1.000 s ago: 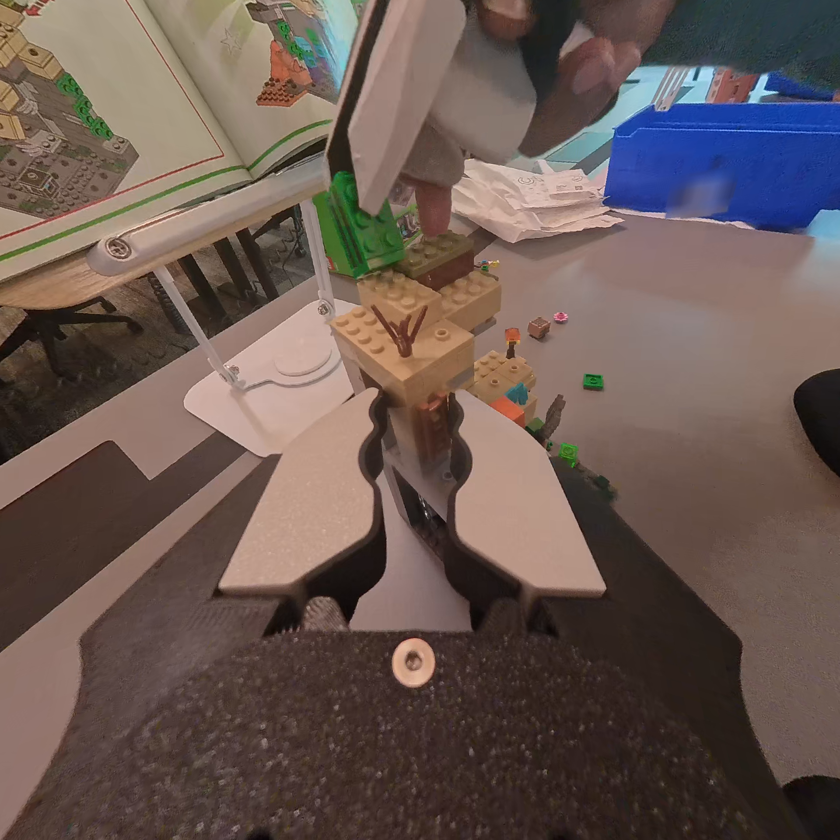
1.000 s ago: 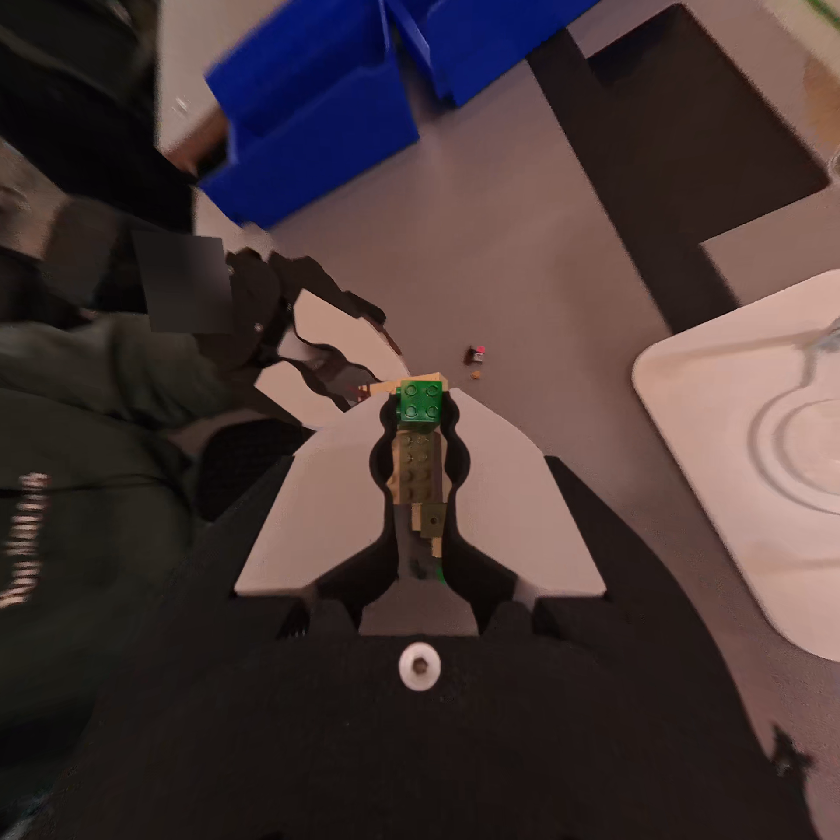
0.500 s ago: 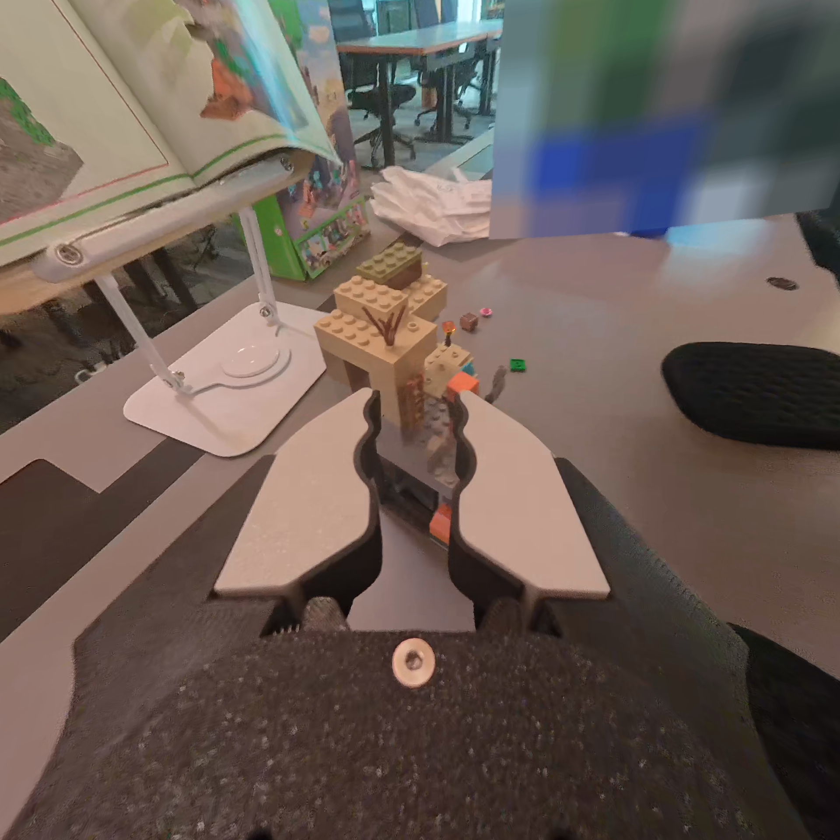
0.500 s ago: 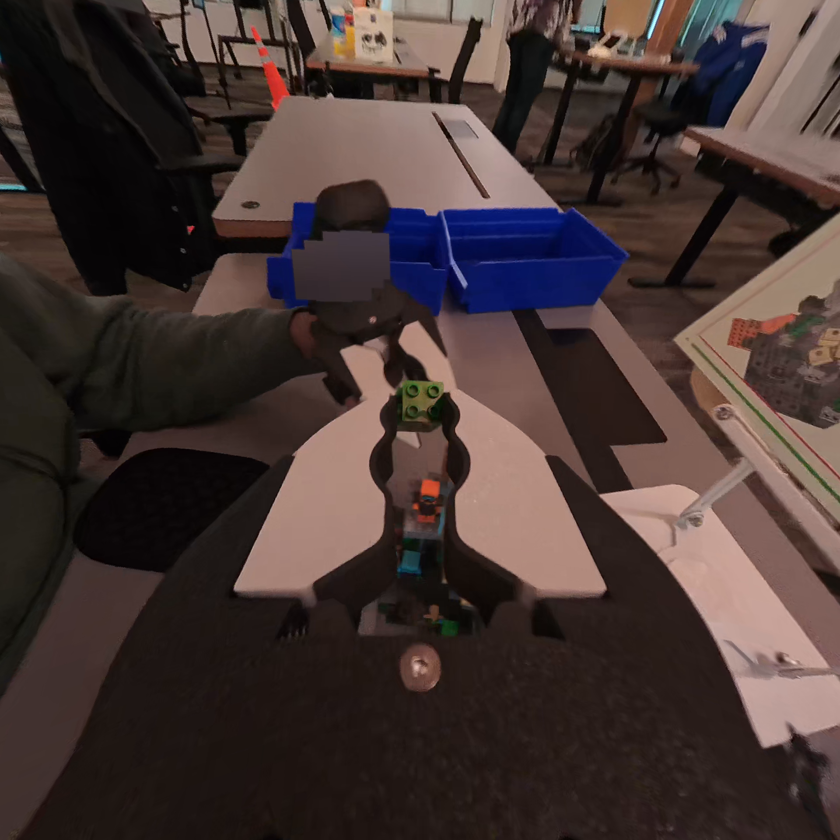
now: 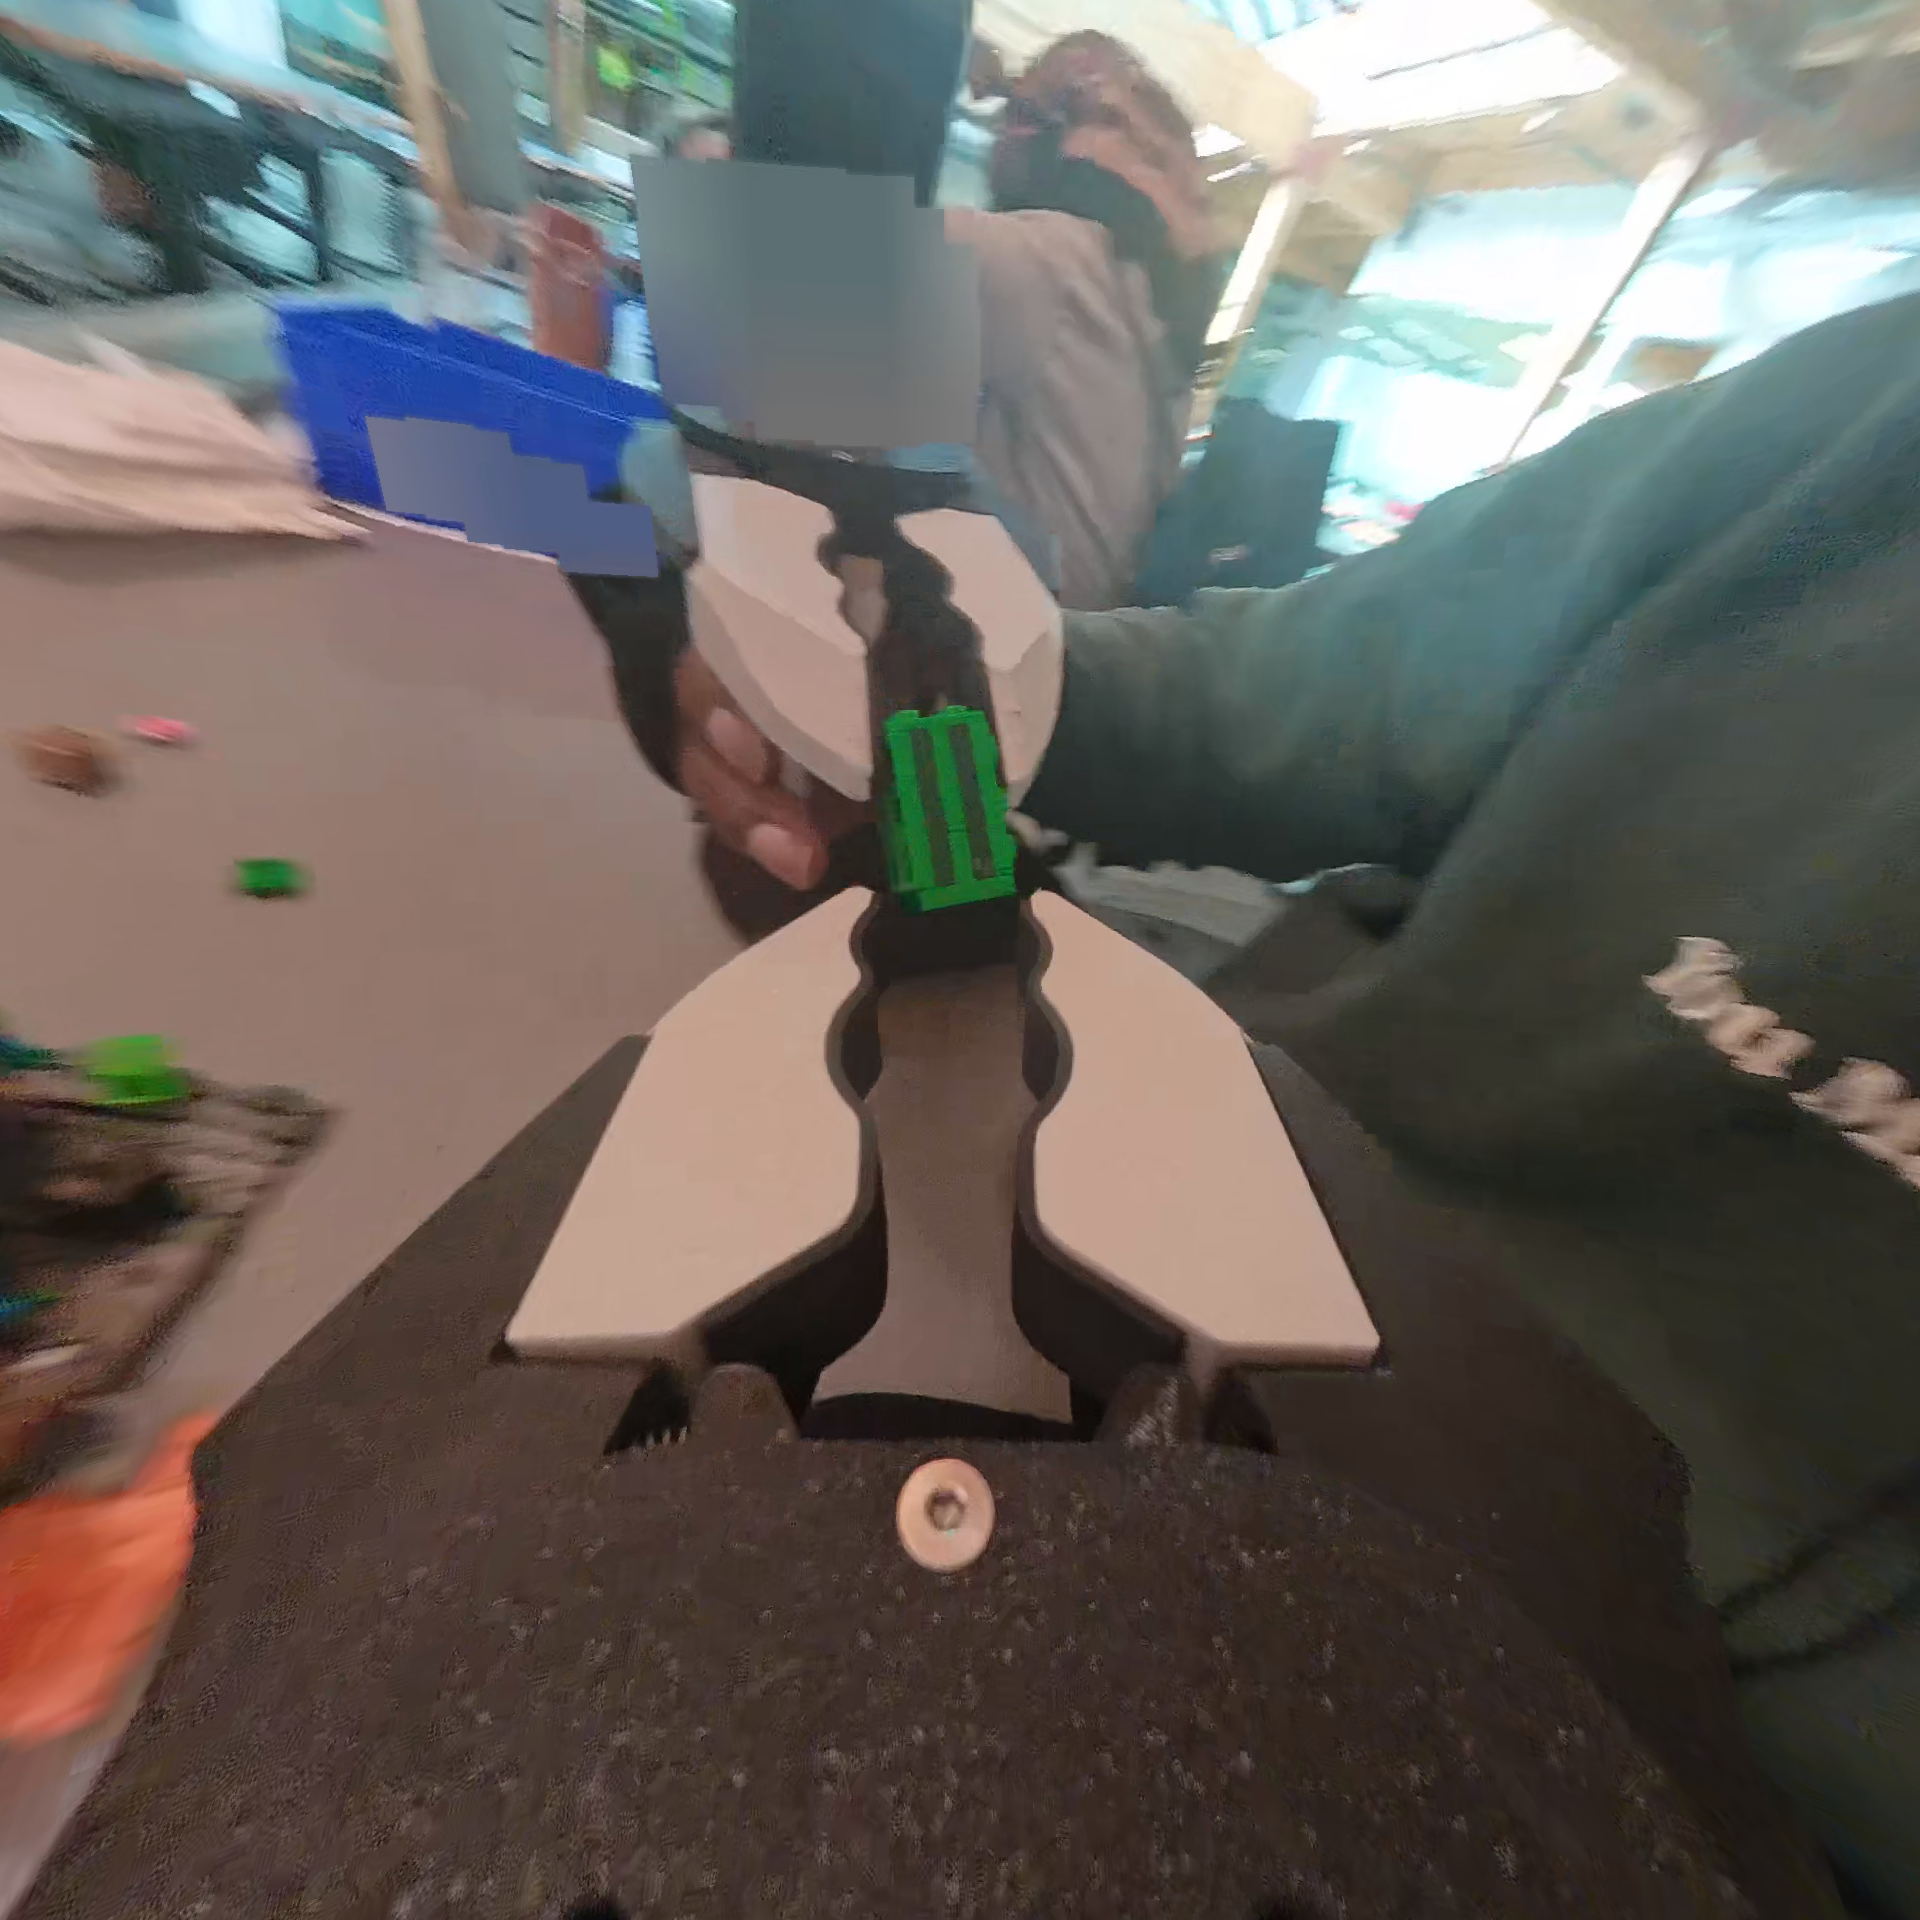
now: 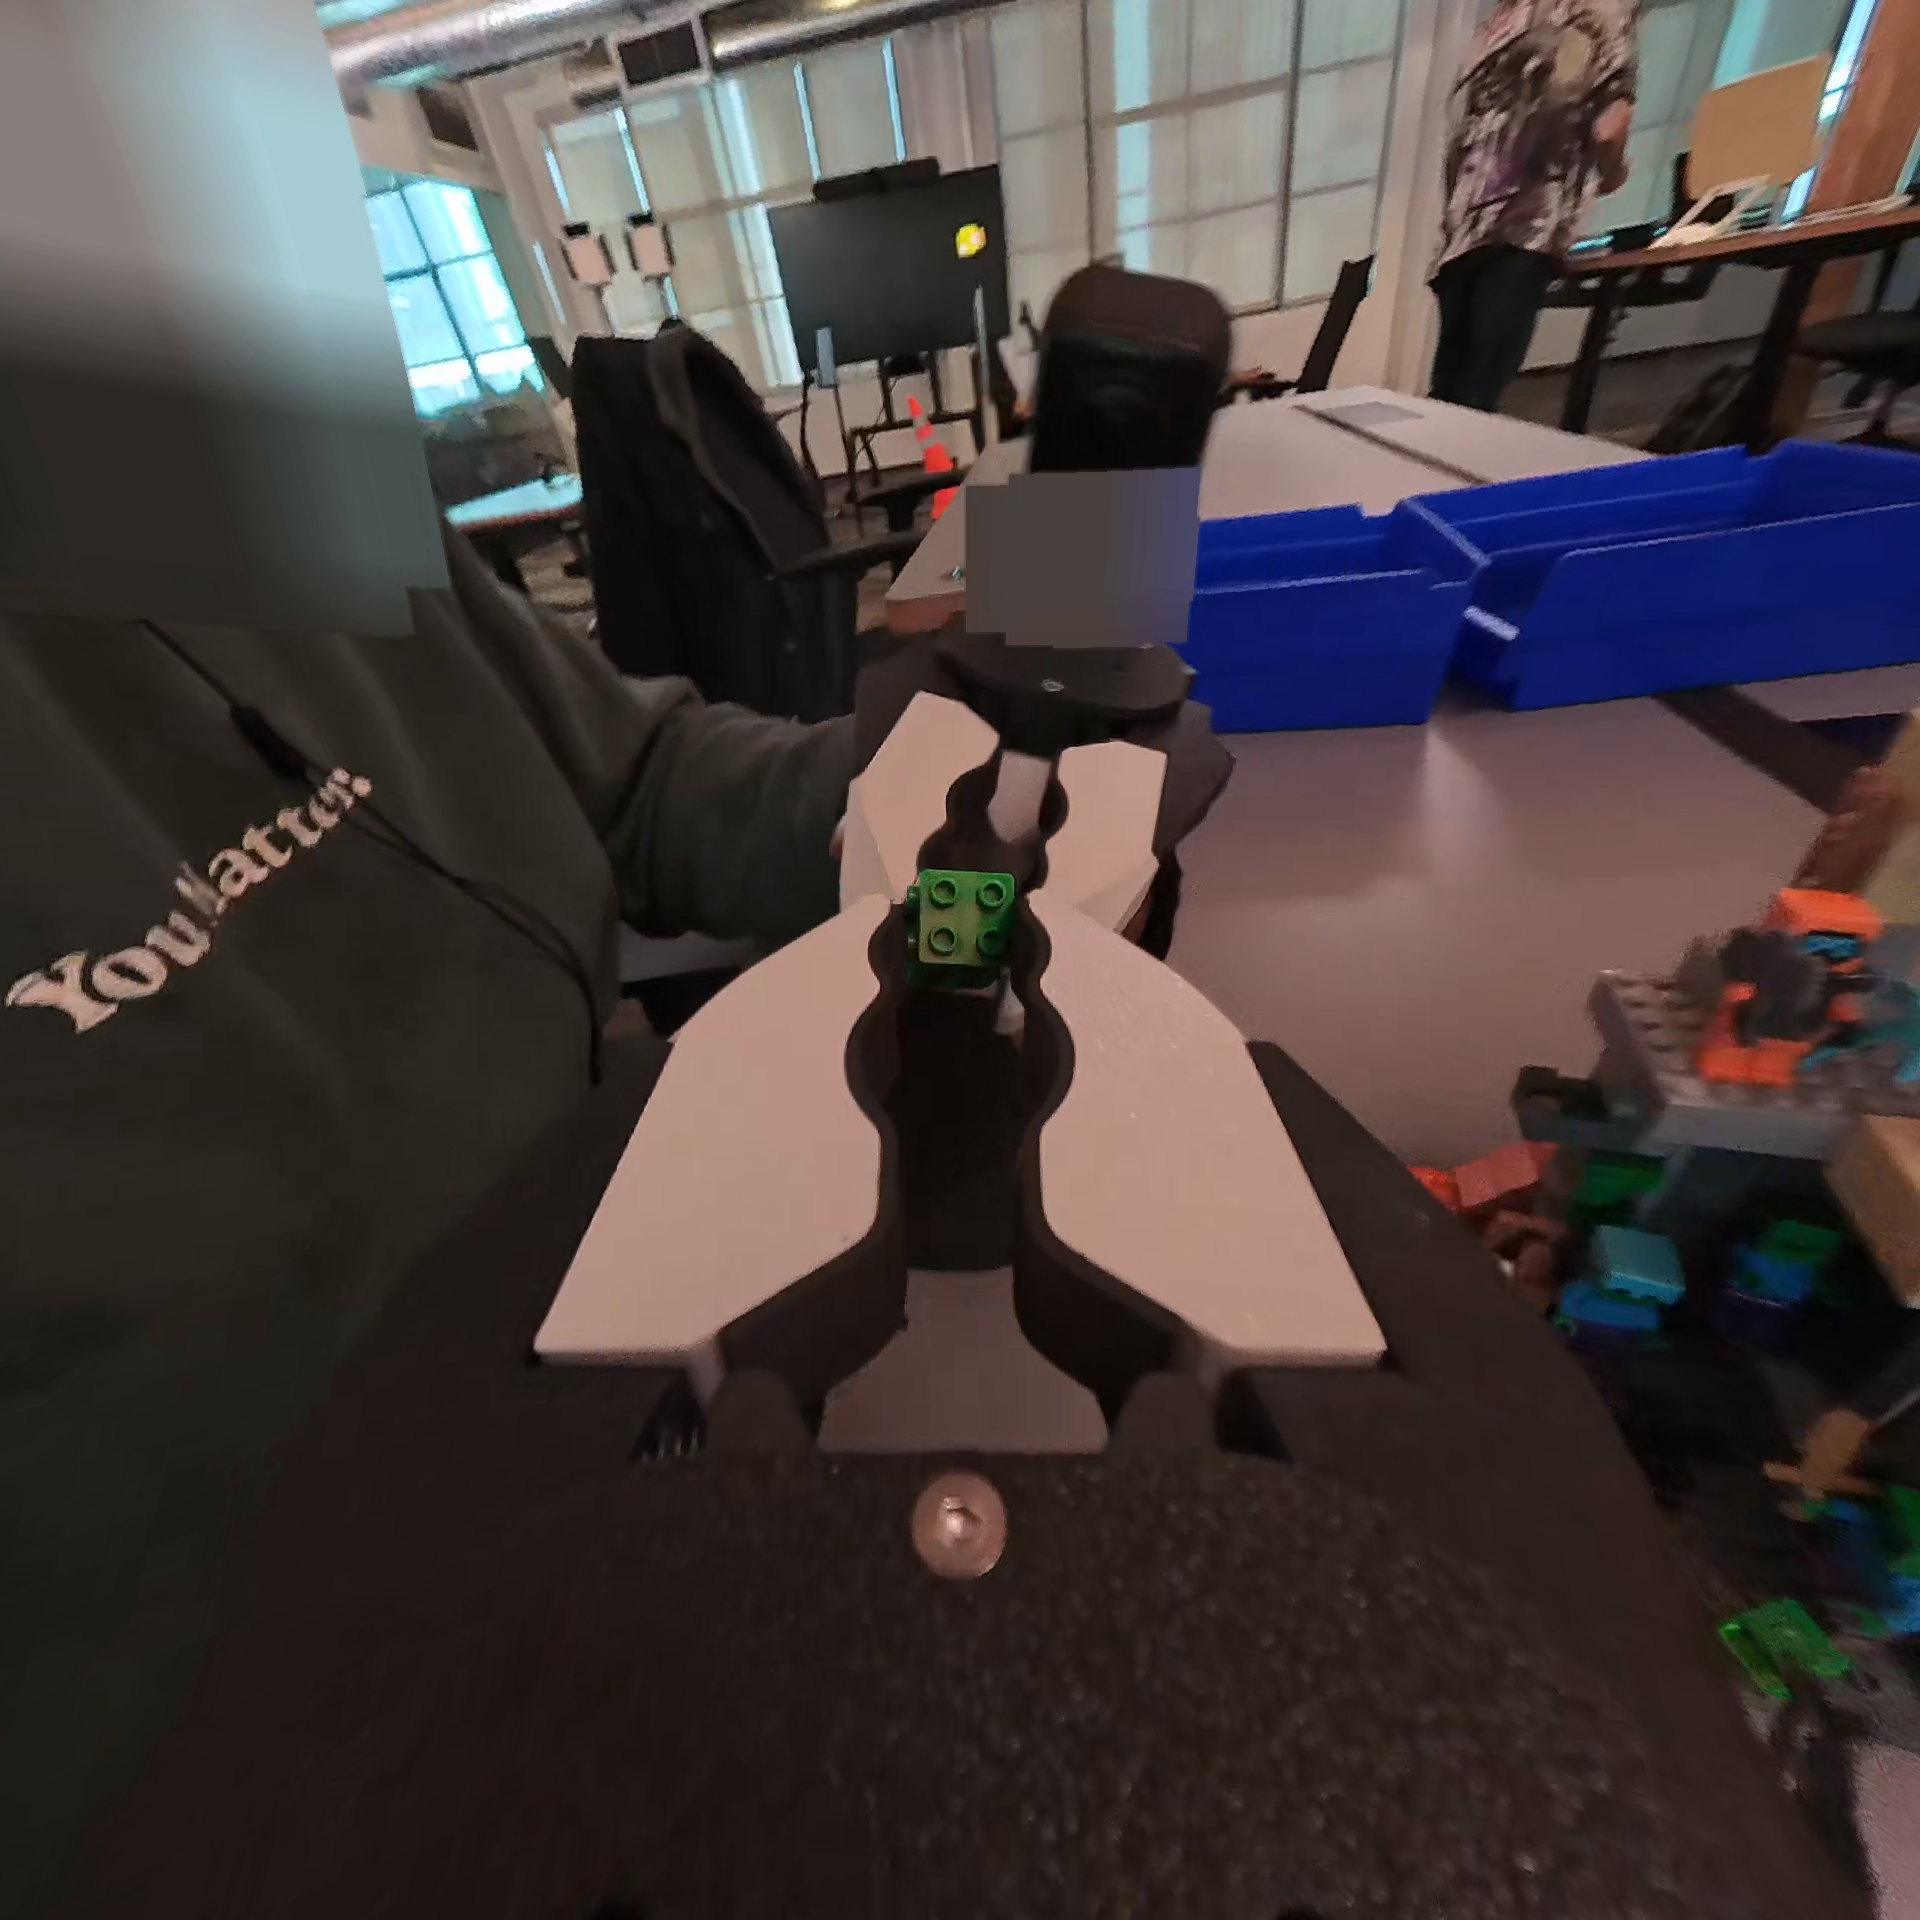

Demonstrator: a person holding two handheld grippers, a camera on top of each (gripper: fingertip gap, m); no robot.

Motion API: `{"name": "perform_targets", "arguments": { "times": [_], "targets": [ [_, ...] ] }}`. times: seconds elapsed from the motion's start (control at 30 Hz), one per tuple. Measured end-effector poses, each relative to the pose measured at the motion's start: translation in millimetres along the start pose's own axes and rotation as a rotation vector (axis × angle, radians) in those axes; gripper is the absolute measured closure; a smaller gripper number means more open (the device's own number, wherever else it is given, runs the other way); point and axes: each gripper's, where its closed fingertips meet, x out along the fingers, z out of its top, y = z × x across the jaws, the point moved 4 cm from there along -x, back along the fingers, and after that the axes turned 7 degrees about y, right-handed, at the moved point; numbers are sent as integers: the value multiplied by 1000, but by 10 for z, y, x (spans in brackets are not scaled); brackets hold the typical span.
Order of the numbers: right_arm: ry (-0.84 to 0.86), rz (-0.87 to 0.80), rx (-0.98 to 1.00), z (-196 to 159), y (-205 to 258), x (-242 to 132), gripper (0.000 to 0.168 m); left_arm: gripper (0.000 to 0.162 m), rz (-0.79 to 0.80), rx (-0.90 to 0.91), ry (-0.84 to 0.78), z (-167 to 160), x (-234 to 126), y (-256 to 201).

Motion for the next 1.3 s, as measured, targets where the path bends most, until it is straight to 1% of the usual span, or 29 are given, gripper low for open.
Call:
{"name": "perform_targets", "arguments": {
  "times": [0.07, 0.2, 0.27, 0.37, 0.47, 0.6, 0.73, 0.83, 0.87, 0.97, 1.03, 1.1, 1.13, 1.3],
  "targets": [
    [36, 73, -3, -79, 113, 9, 149, 138, -130, -82, -24, -63, 51, -91],
    [119, 198, -16, -190, 281, 14, 150, 138, -280, -191, -69, -130, 124, -162],
    [174, 235, -37, -221, 328, 27, 150, 139, -338, -242, -89, -129, 173, -178],
    [252, 268, -69, -222, 369, 24, 149, 142, -382, -276, -67, -160, 271, -200],
    [273, 261, -77, -187, 368, -20, 149, 142, -394, -302, -110, -129, 298, -202],
    [245, 173, -81, -180, 313, -60, 149, 143, -329, -289, -158, -105, 280, -147],
    [182, -35, -64, -178, 195, -123, 147, 144, -184, -256, -212, -59, 197, -41],
    [108, -199, 9, -187, 110, -179, 147, 144, -44, -188, -244, -21, 136, 25],
    [75, -231, 47, -198, 102, -194, 147, 144, 3, -165, -255, -6, 113, 45],
    [12, -298, 159, -257, 96, -172, 143, 144, 139, -82, -260, 15, 89, 88],
    [-22, -349, 199, -268, 75, -145, 141, 144, 179, -46, -257, 21, 111, 87],
    [-28, -380, 216, -270, 58, -122, 143, 145, 223, -27, -257, 18, 129, 108],
    [-29, -388, 211, -267, 53, -115, 151, 145, 245, -20, -257, 15, 124, 127],
    [1, -364, 221, -279, 42, -73, 152, 145, 243, -16, -227, -17, 85, 124]
  ]
}}
